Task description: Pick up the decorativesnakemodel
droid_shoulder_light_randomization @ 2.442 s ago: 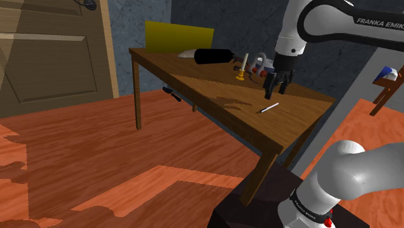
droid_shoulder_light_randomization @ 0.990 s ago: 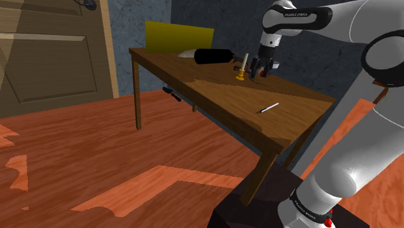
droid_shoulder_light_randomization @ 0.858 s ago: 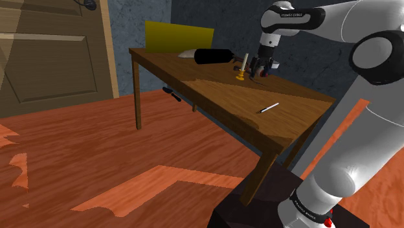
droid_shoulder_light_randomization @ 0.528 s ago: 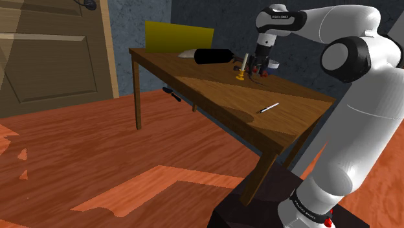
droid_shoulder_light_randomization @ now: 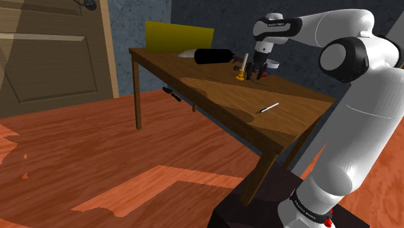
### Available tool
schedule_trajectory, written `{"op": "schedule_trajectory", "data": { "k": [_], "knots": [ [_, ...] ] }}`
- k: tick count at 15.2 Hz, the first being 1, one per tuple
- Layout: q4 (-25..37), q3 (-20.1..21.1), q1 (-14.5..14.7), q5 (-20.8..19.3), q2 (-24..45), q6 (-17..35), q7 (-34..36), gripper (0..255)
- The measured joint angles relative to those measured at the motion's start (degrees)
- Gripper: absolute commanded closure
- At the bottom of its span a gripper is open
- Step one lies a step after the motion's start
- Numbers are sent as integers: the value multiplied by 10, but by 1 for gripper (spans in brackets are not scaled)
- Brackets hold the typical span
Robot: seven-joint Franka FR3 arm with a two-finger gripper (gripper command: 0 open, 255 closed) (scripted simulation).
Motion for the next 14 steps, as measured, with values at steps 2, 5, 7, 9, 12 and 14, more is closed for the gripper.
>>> {"op": "schedule_trajectory", "data": {
  "k": [2,5,7,9,12,14],
  "knots": [
    [-2,-2,-1,-7,-3,7,1,255],
    [1,-2,-2,-2,-2,3,-1,255],
    [2,-2,-2,-1,-1,2,-2,255],
    [2,-2,-2,0,-1,2,-2,255],
    [9,-1,-1,0,1,-6,0,255],
    [20,-1,-1,0,1,-19,0,255]
  ]
}}
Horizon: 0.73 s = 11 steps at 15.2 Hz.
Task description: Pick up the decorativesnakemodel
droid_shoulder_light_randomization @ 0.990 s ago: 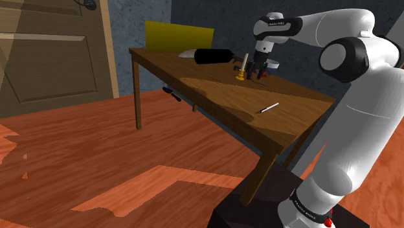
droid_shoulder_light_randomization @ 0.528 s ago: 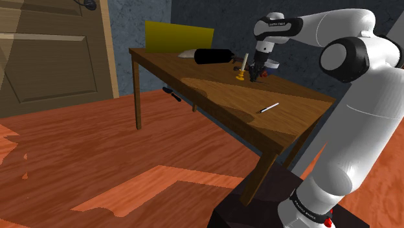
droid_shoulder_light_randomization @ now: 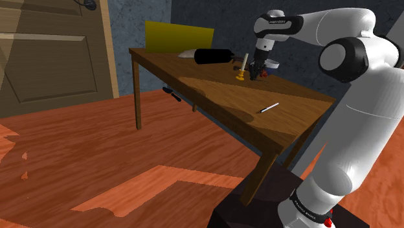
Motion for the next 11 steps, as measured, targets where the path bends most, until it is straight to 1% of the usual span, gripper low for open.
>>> {"op": "schedule_trajectory", "data": {
  "k": [11],
  "knots": [
    [118,-3,-10,9,24,-96,-3,255]
  ]
}}
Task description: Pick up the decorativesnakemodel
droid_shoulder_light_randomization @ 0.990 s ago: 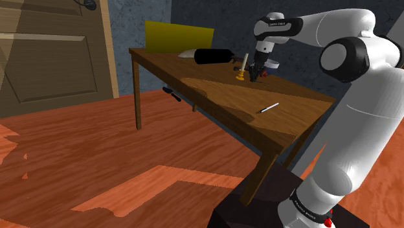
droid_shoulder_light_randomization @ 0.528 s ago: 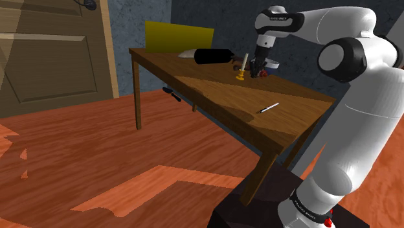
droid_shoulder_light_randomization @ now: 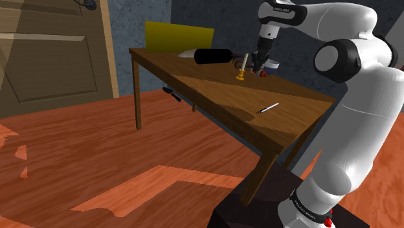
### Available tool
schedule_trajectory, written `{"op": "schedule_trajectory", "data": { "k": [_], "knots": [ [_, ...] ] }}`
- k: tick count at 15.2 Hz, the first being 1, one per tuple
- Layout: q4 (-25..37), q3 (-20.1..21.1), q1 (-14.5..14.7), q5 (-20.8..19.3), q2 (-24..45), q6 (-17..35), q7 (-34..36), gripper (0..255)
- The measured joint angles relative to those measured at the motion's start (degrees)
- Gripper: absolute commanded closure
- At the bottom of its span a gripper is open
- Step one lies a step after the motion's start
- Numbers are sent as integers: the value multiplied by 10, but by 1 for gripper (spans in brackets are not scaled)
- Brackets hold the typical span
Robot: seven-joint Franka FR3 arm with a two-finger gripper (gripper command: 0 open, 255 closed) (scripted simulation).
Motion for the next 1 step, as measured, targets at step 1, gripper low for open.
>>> {"op": "schedule_trajectory", "data": {
  "k": [1],
  "knots": [
    [7,0,-1,1,2,-5,-1,255]
  ]
}}
